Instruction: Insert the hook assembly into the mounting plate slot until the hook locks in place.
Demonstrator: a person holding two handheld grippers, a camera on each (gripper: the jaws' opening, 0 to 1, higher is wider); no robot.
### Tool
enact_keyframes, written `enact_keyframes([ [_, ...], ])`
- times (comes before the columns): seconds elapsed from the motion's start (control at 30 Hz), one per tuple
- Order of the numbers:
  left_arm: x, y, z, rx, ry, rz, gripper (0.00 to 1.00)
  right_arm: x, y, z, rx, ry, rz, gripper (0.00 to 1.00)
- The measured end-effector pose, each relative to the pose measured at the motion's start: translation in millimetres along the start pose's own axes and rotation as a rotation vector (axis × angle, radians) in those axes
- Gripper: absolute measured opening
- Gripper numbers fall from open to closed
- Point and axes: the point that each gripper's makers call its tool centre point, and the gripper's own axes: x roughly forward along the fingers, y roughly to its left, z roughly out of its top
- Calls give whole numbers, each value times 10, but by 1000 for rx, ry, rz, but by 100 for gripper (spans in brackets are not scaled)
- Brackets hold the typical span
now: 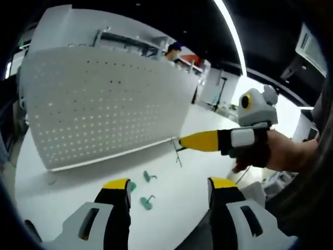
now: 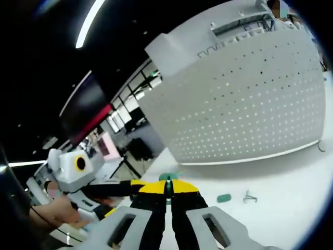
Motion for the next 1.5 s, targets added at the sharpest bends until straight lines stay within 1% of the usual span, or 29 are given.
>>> enact_keyframes([
  [0.13, 13, -28, 53, -18, -24, -28, 45, 8, 65, -4, -10, 6, 21, 0],
  [0.2, 15, -53, 85, -34, -39, -44, 41, 10, 98, -6, -29, 9, 26, 0],
  [0.3, 19, -60, 112, -58, -52, -53, 39, 5, 156, 1, -30, 6, 40, 0],
  [0.4, 20, -71, 126, -71, -61, -58, 35, 5, 219, 16, -53, 2, 50, 0],
  [0.63, 15, -81, 148, -73, -73, -65, 29, 31, 294, -8, -74, 5, 64, 0],
  [0.83, -12, -71, 183, -85, -90, -60, 18, 43, 362, -22, -110, 2, 73, 0],
  [1.13, -9, -121, 205, -118, -102, -94, 9, 37, 415, -12, -131, -20, 73, 0],
  [1.27, -14, -139, 211, -128, -106, -106, 7, 28, 419, 8, -139, -29, 71, 0],
  [1.5, -22, -163, 219, -148, -107, -123, 6, 6, 451, 16, -182, -33, 70, 0],
])
